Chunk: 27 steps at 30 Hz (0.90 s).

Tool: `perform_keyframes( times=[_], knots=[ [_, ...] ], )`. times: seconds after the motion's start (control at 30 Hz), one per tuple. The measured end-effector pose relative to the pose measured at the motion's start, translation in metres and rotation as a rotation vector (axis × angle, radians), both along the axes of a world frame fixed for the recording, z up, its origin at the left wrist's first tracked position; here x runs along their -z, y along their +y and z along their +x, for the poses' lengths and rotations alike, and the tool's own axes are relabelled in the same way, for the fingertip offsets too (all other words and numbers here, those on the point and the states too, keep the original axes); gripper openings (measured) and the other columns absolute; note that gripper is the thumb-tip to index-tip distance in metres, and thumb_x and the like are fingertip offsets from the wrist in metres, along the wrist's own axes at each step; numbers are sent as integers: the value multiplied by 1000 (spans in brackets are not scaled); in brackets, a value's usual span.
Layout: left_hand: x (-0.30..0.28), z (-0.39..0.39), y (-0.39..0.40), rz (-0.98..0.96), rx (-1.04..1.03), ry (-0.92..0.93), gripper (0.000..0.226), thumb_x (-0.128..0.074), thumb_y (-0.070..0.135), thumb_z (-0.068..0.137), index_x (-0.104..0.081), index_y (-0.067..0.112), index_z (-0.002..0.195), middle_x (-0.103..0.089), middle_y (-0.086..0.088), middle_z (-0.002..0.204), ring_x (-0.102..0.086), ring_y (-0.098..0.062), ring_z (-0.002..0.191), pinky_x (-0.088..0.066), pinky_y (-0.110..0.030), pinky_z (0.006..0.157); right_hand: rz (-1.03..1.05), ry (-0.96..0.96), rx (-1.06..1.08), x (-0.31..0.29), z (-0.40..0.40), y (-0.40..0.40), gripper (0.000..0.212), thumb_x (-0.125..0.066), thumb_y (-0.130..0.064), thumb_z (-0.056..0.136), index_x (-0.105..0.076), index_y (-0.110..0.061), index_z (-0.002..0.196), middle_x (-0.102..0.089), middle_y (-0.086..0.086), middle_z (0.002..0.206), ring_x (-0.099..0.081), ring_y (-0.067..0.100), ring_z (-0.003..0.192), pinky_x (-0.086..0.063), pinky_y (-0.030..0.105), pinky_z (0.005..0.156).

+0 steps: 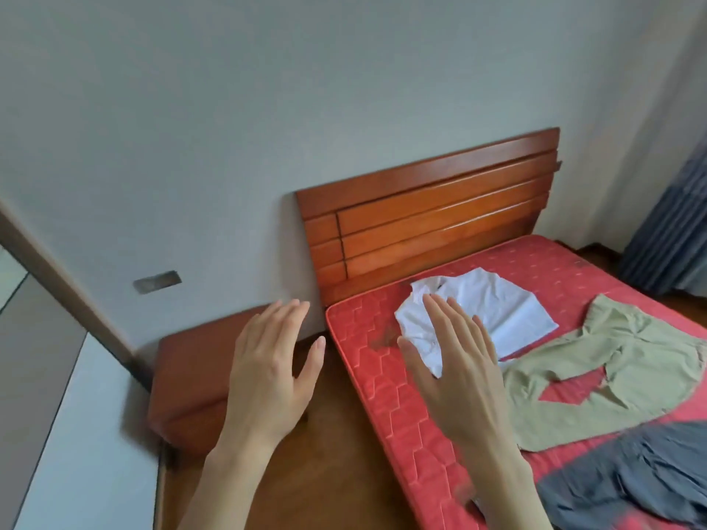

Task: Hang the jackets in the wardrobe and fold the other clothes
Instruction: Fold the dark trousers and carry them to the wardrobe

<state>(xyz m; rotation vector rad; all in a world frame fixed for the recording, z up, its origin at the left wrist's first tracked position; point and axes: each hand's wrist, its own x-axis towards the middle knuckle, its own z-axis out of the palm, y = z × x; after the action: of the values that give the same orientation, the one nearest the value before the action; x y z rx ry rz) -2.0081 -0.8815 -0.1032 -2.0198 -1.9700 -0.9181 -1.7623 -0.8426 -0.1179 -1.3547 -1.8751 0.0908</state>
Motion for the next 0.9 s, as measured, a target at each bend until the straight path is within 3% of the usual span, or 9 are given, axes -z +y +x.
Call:
perform_keyframes(
  times=[0.43, 0.6, 0.9],
  knots=[
    [52, 79, 183, -130, 459, -26, 57, -40, 56, 107, -51, 20, 150, -53, 4, 152, -37, -13, 150, -35, -47, 121, -65, 8, 422, 38, 66, 80, 65, -50, -56, 102, -47, -18, 154, -46, -5, 160, -33, 14, 154, -27, 48, 126],
    [62, 101, 257, -127, 617, -85, 56, -49, 53, 104, -52, 20, 149, -53, 3, 152, -36, -14, 150, -35, -49, 121, -57, -31, 584, 43, 76, 117, 63, -48, -55, 103, -47, -17, 154, -48, -3, 158, -35, 14, 152, -32, 50, 123],
    [83, 190, 332, -128, 942, -154, 54, -47, 49, 105, -57, 14, 144, -59, -3, 146, -43, -21, 147, -30, -40, 122, -129, -128, 897, 43, 125, 135, 66, -47, -58, 103, -44, -18, 155, -45, -3, 161, -30, 13, 155, -22, 43, 128]
  ],
)
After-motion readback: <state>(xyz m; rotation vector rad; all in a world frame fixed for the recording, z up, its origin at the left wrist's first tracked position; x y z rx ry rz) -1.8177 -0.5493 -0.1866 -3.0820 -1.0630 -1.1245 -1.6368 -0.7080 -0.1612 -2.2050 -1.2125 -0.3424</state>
